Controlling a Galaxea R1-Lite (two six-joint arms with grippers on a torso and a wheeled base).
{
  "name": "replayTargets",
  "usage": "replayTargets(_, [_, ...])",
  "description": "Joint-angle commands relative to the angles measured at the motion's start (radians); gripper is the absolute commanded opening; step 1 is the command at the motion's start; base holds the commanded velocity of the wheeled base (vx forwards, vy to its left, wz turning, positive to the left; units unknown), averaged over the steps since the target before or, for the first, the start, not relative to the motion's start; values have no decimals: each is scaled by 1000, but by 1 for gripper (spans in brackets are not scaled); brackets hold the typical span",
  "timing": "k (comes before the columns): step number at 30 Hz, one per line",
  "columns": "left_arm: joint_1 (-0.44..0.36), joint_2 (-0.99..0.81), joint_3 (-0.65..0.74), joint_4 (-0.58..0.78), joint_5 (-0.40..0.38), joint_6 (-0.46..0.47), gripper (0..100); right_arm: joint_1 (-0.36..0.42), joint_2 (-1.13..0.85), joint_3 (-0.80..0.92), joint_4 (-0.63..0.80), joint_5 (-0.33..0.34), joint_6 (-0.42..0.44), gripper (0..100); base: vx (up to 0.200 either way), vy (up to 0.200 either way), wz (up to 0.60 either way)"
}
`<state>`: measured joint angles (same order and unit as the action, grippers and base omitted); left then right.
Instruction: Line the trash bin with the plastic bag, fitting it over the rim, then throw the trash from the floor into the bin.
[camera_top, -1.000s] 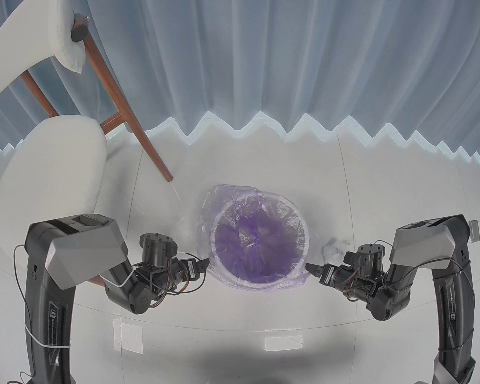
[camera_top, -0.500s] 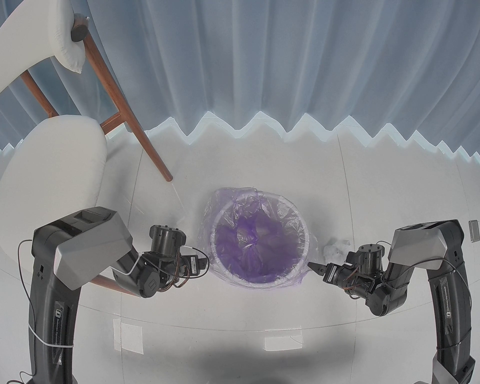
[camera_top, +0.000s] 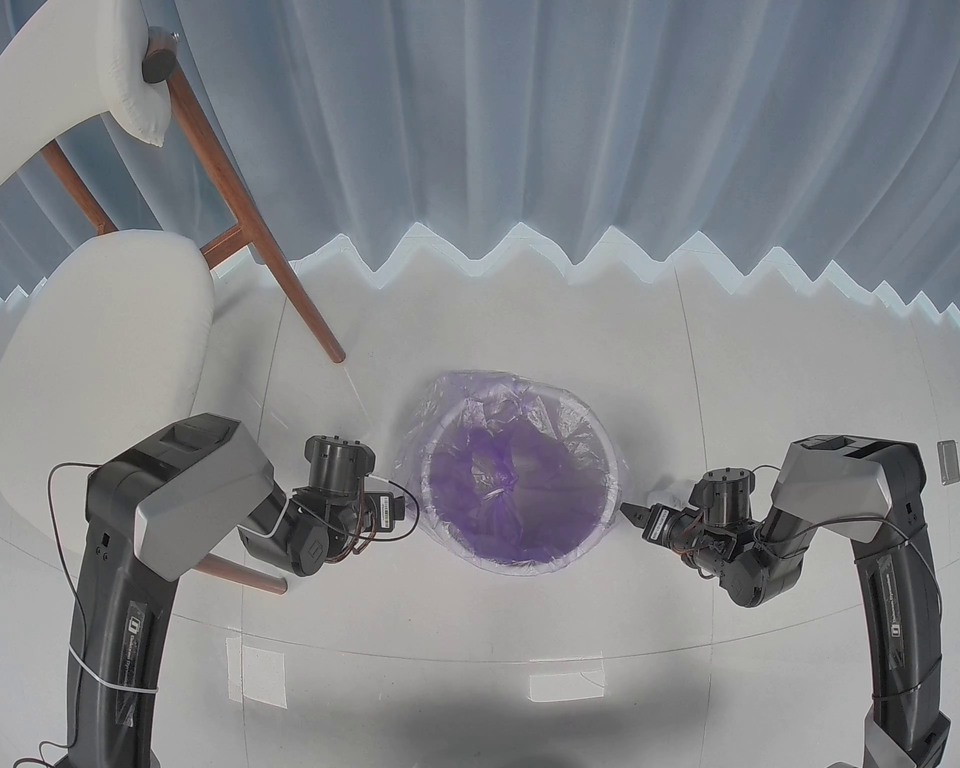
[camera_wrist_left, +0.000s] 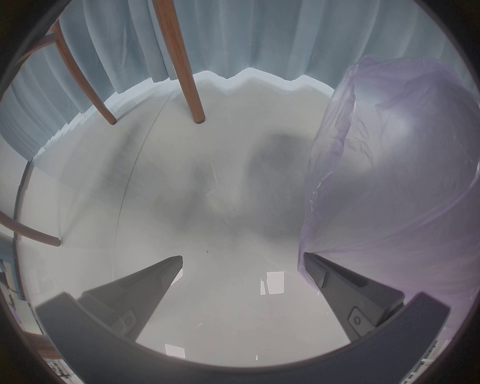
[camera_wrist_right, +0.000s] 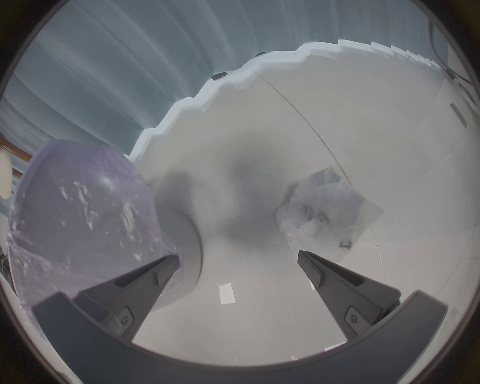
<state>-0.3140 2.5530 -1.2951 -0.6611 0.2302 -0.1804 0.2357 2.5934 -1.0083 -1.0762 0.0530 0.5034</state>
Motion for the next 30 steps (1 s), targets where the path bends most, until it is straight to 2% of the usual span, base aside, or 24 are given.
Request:
replayTargets(1, [1,12,-4,1,1,7,100,2,-3,-39,48,-35,-2,100,0,0,0])
replayTargets(4, [-8,-4,34,3,-8,6,100,5,-1,-58,74,-71,0,100,0,0,0])
replayTargets(9, [-27,-132,161,-11,-22,-2,100,7,-59,-18,30,-73,9,100,0,0,0])
replayTargets(12, [-73,-250,319,-40,-45,-14,100,0,-111,85,-16,-68,9,100,0,0,0])
replayTargets(15, [-86,-298,408,-126,-46,-16,100,0,-151,197,-120,-59,10,100,0,0,0])
replayTargets(19, [-74,-309,514,-302,-43,-33,100,-4,-197,396,-318,38,7,100,0,0,0])
replayTargets(21, [-63,-361,600,-374,-42,-34,100,-19,-237,501,-423,47,10,100,0,0,0])
replayTargets(22, [-63,-367,606,-379,-43,-34,100,-21,-240,507,-429,47,10,100,0,0,0])
replayTargets(24, [-63,-482,714,-408,-43,-34,100,-32,-328,636,-495,56,17,100,0,0,0])
replayTargets(28, [-63,-777,869,-379,-45,-34,100,-75,-587,783,-481,108,38,100,0,0,0])
replayTargets(30, [-71,-958,944,-321,-46,-34,100,-104,-711,836,-438,111,27,100,0,0,0])
